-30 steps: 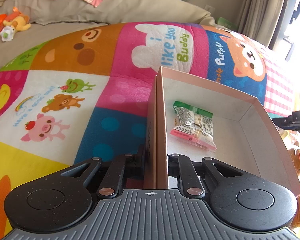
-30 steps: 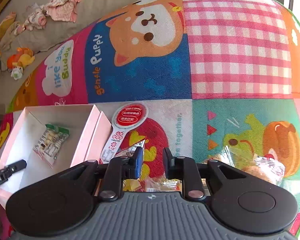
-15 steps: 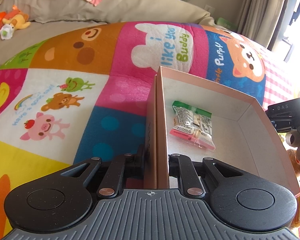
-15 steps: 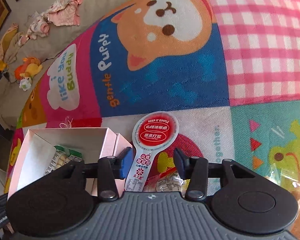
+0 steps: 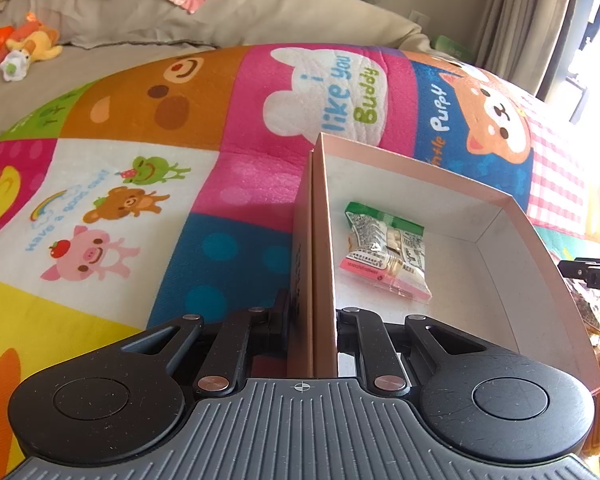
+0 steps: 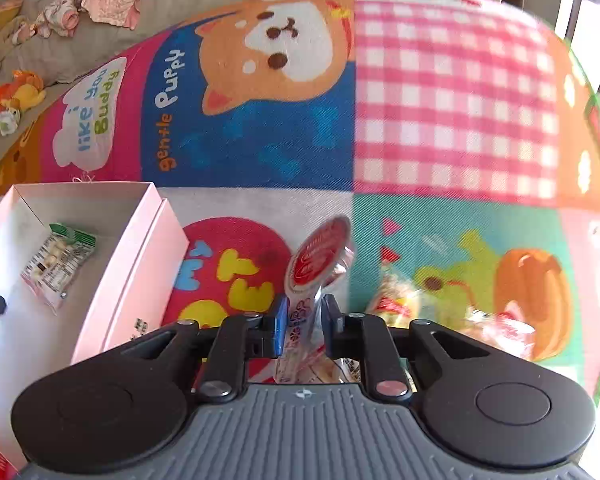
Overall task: Organize objects
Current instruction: 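Lift the red snack cup and carry it toward the pink box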
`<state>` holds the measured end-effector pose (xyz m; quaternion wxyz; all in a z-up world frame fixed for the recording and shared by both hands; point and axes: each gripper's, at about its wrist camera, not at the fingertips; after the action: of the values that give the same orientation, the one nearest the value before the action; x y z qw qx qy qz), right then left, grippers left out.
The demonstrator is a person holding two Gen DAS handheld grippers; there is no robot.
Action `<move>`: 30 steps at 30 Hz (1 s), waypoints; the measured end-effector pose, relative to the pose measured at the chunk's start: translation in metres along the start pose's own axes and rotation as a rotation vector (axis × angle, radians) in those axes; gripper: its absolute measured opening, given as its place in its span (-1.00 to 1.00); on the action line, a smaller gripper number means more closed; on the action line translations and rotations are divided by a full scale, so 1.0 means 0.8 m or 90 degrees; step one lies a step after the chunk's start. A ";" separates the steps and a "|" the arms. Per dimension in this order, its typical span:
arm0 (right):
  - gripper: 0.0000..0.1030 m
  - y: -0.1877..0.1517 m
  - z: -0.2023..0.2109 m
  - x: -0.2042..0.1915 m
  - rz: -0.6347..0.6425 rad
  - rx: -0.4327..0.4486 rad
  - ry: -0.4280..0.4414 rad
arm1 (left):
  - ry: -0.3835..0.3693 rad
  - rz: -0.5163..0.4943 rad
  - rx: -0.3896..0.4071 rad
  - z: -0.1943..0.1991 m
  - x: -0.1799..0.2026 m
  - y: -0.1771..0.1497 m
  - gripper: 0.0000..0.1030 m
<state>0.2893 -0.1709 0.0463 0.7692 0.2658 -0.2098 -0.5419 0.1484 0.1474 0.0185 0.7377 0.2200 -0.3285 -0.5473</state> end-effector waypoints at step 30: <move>-0.91 0.027 0.033 -0.033 0.044 -0.014 -0.055 | 0.010 -0.011 0.006 0.000 0.004 -0.003 -0.72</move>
<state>0.2800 -0.1447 0.0796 0.7807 0.2260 -0.2462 -0.5280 0.1474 0.1437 0.0173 0.7343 0.2307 -0.3238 -0.5503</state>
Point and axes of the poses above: each gripper's, at about its wrist camera, not at the fingertips, and z roughly against the way its jaws point, x to its right, y to its top
